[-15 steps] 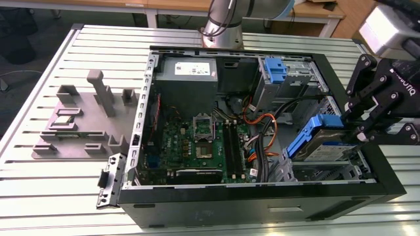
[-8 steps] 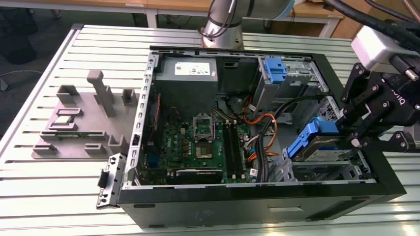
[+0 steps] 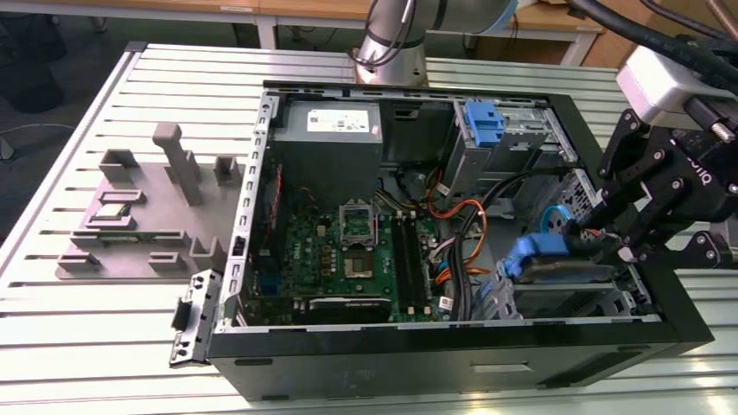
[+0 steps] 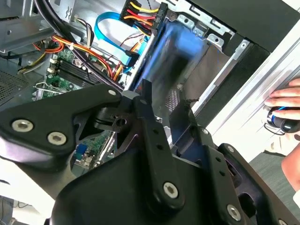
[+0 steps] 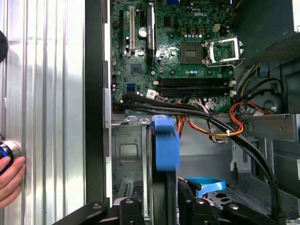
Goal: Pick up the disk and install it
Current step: 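Insert the disk into the insertion slot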
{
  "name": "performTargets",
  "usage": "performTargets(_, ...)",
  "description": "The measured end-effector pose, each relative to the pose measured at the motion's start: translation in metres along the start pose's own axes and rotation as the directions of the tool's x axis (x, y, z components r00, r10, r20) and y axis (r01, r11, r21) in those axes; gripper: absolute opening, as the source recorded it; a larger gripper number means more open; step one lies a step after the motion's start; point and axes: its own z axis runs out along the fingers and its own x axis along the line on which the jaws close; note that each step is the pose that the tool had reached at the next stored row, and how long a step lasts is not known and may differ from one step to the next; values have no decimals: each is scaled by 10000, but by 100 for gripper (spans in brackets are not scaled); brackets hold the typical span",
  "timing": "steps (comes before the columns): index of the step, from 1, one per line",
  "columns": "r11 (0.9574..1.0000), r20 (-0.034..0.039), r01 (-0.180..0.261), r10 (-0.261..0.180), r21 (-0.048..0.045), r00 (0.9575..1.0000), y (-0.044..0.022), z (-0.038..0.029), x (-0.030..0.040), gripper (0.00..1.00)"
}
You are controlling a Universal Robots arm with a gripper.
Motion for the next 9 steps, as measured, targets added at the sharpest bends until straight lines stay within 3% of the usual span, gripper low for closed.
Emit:
performTargets(1, 10000, 1, 0, 0, 0, 10000, 0, 1, 0, 42)
performTargets(9, 10000, 1, 1, -1, -1, 10000, 0, 2, 0, 42)
